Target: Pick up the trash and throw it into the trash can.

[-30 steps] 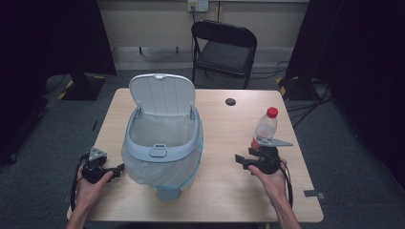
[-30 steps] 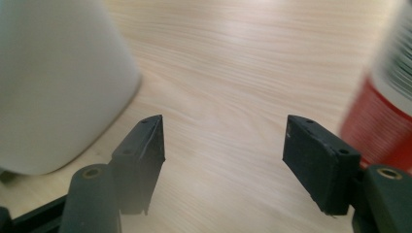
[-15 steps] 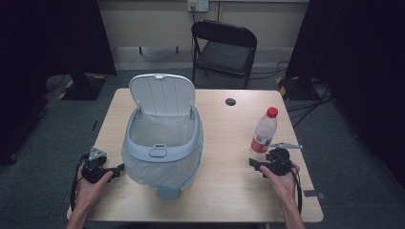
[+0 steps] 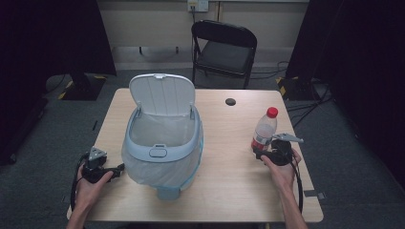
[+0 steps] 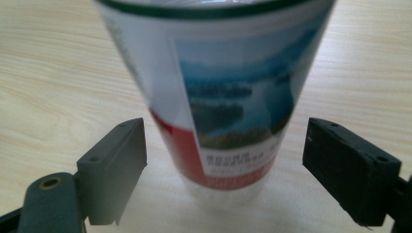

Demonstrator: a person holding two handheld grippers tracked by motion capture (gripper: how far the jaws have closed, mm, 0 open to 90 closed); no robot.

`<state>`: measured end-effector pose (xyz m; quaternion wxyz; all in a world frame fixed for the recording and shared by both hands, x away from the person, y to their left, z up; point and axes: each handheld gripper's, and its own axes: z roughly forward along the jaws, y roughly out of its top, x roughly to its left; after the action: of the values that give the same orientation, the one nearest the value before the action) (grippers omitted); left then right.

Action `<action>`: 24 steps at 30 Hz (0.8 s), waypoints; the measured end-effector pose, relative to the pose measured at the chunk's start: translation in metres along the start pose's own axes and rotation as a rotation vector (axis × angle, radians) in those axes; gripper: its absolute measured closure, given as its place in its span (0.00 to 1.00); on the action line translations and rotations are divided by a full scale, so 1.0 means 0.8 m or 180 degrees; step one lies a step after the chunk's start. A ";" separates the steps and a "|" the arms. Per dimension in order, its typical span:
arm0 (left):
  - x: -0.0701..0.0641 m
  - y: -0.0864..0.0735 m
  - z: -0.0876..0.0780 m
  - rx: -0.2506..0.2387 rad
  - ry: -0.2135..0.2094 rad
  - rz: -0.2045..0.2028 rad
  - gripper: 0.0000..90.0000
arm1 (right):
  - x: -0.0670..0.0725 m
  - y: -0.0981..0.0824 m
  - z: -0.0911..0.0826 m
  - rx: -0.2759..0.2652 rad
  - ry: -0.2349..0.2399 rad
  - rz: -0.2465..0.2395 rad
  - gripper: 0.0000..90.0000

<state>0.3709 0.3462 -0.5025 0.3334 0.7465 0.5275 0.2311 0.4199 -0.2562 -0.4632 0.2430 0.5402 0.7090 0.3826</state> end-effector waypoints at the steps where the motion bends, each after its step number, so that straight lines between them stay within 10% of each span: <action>1: 0.000 0.000 0.000 0.0000 0.0000 0.0000 0.18 | 0.000 0.000 0.000 0.0000 0.0000 0.0000 0.16; 24: 0.001 0.000 0.001 0.0001 -0.0019 0.0010 0.17 | 0.000 0.004 0.027 -0.0151 0.0102 -0.0005 0.31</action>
<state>0.3719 0.3469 -0.5026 0.3345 0.7480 0.5255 0.2293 0.4384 -0.2499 -0.4734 0.2446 0.5275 0.7040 0.4078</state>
